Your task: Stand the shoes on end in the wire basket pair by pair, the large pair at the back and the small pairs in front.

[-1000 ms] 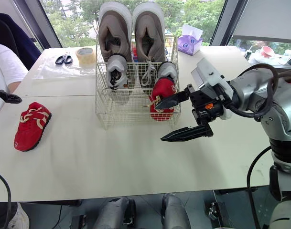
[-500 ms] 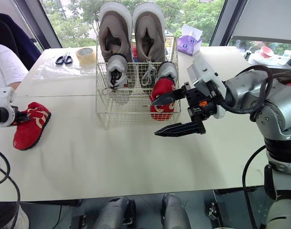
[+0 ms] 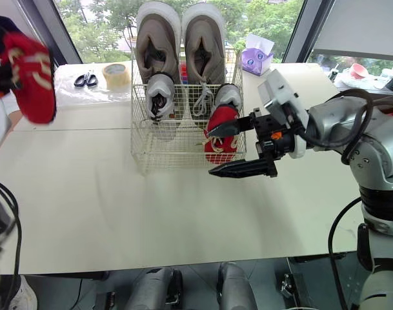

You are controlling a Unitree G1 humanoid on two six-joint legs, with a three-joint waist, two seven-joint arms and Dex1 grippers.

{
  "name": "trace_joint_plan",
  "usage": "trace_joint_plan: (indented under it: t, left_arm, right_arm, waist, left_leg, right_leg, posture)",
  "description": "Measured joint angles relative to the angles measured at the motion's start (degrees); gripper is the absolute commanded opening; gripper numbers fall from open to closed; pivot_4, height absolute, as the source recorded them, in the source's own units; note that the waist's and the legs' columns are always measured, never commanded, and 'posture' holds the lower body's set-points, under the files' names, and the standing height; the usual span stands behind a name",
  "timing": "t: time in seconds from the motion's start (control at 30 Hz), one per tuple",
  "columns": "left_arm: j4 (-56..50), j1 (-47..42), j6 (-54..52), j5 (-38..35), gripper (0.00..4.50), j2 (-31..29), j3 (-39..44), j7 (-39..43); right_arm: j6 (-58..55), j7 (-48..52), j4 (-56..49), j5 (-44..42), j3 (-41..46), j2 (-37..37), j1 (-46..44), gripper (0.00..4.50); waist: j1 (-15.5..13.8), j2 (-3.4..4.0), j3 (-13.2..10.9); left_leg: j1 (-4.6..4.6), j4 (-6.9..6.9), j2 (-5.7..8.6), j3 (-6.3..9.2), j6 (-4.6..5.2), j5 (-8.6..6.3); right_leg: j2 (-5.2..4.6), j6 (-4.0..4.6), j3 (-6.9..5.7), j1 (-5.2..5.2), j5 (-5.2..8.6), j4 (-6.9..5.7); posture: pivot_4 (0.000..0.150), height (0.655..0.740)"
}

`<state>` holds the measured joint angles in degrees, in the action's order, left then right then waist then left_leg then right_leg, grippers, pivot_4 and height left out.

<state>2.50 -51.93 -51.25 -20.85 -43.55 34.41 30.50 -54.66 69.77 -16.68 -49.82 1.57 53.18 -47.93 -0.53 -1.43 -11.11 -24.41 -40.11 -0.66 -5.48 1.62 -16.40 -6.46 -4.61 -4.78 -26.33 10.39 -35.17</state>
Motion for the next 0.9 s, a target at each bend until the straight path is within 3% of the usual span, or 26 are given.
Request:
trace_joint_plan:
  t: [0.1,0.27,0.53,0.73,0.9]
  left_arm:
    - [-19.6,2.4,-1.8,-7.6,0.02,13.0,4.9,-8.1]
    - [-35.2,5.6,3.3,-12.4,0.02,23.9,0.0,-16.1]
    - [-37.1,16.8,12.6,-12.2,0.02,37.7,-18.0,-18.4]
    - [-38.3,22.6,18.6,-8.6,0.02,41.4,-27.8,-20.2]
    - [-35.9,25.8,28.2,1.0,0.02,40.8,-34.6,-21.3]
  right_arm:
    - [-1.3,-1.6,2.5,-0.5,1.0,-0.3,-1.1,4.50]
    - [-4.5,-2.6,4.7,-2.5,2.4,-0.1,-2.3,4.50]
    - [-6.9,-2.7,6.7,-3.3,2.5,0.0,-4.0,4.50]
    - [-8.9,-3.6,4.8,-3.9,1.9,0.2,-3.0,4.50]
    - [-11.6,-5.8,3.2,-6.2,3.5,0.2,-1.8,4.50]
  waist:
    - [-0.3,-0.04,0.0]
    - [-0.2,0.01,0.0]
    - [-0.2,0.03,0.0]
    - [-0.2,0.03,0.0]
    - [-0.3,0.04,0.0]
  left_leg:
    - [0.00,-0.09,0.04,0.02,0.01,0.02]
    - [0.50,-0.03,0.04,0.02,0.02,0.01]
    - [0.88,-0.02,-0.02,0.02,0.55,-0.30]
    - [0.88,-0.02,-0.05,0.03,0.57,-0.31]
    - [0.88,-0.02,-0.05,0.04,0.58,-0.32]
  right_leg:
    - [0.07,-0.17,-0.08,0.06,-0.11,0.05]
    - [0.21,-0.16,-0.07,0.53,-0.11,0.03]
    - [0.33,-0.13,-0.04,0.93,-0.09,0.20]
    - [0.35,-0.12,-0.03,0.92,-0.08,0.20]
    - [0.34,-0.06,-0.04,0.92,-0.06,0.21]
  posture:
    - [0.150,0.7400]
    - [0.150,0.7400]
    - [0.150,0.7400]
    - [0.150,0.7400]
    - [0.150,0.7400]
